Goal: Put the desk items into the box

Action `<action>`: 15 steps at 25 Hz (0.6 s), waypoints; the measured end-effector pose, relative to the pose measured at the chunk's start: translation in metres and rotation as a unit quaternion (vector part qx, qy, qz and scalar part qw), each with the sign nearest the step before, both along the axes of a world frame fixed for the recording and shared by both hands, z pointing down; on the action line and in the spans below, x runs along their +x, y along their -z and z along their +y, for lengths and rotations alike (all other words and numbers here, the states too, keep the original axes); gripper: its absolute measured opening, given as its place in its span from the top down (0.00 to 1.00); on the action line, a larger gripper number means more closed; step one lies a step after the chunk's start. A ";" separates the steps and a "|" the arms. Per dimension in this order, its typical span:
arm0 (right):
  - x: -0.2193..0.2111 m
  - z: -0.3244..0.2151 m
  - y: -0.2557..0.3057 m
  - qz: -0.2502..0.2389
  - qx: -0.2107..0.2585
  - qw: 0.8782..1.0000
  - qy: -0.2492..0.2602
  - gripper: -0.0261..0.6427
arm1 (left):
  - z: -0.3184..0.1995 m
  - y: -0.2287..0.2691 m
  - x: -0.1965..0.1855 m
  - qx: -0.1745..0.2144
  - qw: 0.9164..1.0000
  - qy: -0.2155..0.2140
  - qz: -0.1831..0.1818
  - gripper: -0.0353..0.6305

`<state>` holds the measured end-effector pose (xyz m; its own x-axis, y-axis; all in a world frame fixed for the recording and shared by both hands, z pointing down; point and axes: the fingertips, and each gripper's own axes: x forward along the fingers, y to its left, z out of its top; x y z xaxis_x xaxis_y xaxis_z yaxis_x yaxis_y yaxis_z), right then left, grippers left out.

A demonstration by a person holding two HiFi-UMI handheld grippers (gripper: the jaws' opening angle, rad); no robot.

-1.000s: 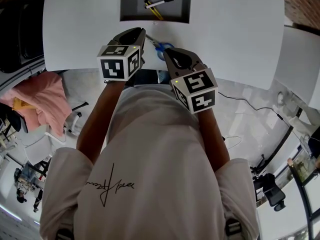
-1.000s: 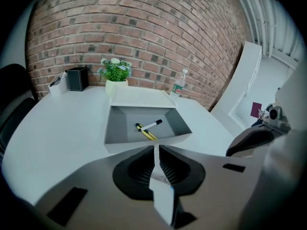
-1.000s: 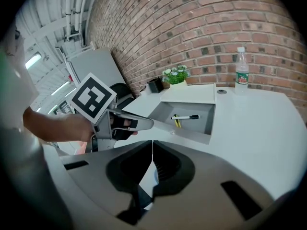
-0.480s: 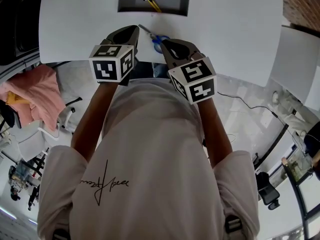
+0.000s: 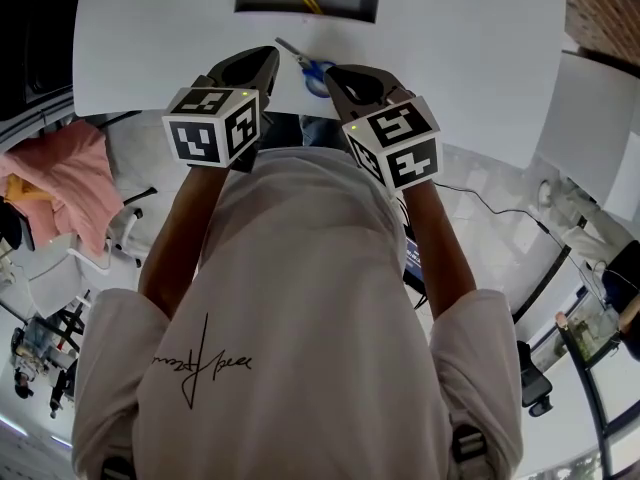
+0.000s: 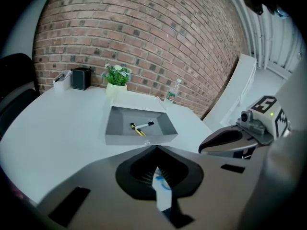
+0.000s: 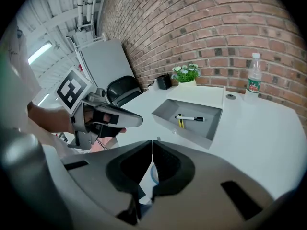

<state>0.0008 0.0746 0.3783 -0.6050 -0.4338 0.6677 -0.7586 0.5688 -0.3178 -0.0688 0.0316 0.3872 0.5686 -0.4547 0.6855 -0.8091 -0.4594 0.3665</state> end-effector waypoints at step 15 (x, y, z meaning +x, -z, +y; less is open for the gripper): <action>-0.010 -0.006 -0.008 0.005 -0.009 1.000 0.028 0.92 | 0.003 0.000 -0.009 0.002 1.000 0.013 0.014 0.94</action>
